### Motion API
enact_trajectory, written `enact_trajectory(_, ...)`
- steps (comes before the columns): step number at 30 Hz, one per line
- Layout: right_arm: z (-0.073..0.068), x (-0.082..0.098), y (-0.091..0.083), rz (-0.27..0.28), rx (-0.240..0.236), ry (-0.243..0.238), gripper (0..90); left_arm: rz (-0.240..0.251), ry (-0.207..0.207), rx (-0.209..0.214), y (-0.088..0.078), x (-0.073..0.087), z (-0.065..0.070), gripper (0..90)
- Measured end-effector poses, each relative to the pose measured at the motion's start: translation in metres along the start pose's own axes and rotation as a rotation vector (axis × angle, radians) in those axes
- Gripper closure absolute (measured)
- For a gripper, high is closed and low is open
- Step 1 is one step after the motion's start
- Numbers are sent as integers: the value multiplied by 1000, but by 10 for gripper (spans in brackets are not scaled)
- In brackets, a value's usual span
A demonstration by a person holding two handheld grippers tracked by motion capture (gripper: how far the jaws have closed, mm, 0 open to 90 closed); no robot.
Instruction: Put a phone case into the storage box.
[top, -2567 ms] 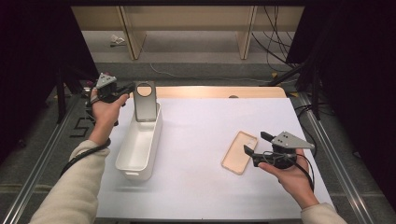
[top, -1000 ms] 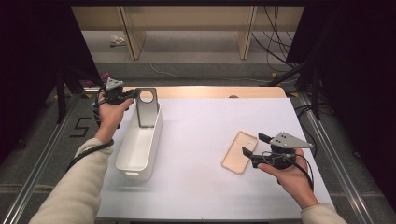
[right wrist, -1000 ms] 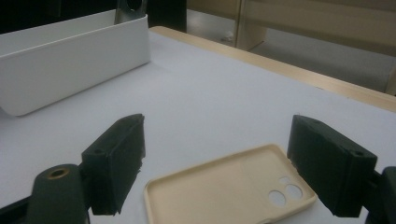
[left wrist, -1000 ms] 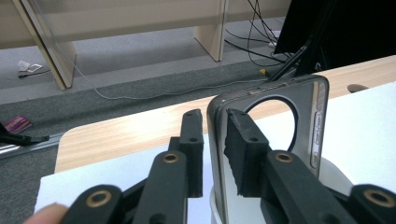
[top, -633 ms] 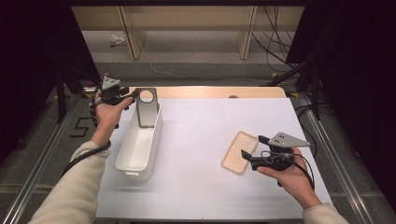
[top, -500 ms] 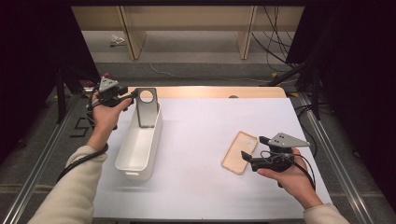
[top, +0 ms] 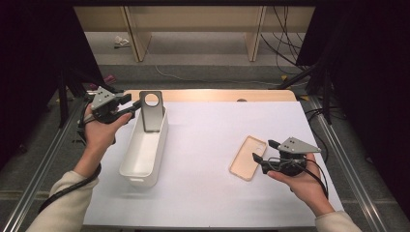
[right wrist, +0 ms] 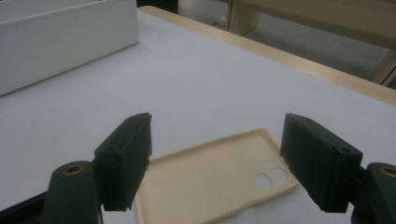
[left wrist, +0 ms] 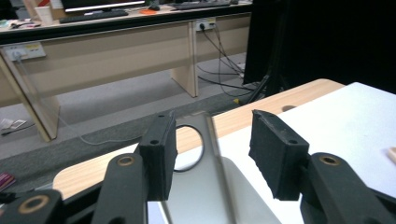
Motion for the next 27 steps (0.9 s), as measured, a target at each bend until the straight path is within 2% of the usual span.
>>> enact_trajectory(3, 2, -1, 0, 9, 1, -8, 266, 11, 7, 15, -6, 2, 7, 515)
enact_trajectory(5, 3, -1, 1, 0, -17, 19, 273, 19, 9, 22, -9, 3, 11, 518)
enact_trajectory(6, 3, 0, 1, 4, -23, 49, 272, 21, 11, 27, -11, 4, 12, 517)
enact_trajectory(7, 4, 0, 1, 2, -12, 67, 266, 24, 7, 29, -12, 4, 13, 518)
enact_trajectory(10, 7, -1, 0, 20, -2, 55, 265, 23, 1, 34, -16, 7, 16, 518)
enact_trajectory(12, 7, -3, -1, 30, 37, 37, 234, 20, 5, 34, -19, 10, 20, 514)
enact_trajectory(14, 7, -4, -2, 28, 30, 33, 232, 15, -7, 42, -22, 15, 23, 497)
enact_trajectory(16, 7, -3, -2, 6, 37, -8, 201, 4, -23, 62, -25, 20, 28, 460)
enact_trajectory(20, 5, -3, 0, 5, 25, -11, 173, -18, -58, 107, -33, 33, 41, 319)
enact_trajectory(25, 5, -3, 1, 7, 24, -9, 168, -67, -56, 116, -41, 51, 58, 159)
enact_trajectory(27, 5, -3, 1, 7, 22, -11, 166, -83, -51, 133, -44, 57, 66, 136)
Point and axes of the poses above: each handheld gripper's, and its own axes: y roughly forward along the jaws, x roughly out of its underside, z roughly to its right, the point moved 3 cm from there along y, roughly forward along the jaws, and after that the axes turned 7 degrees about -z, right-handed, at the moved point
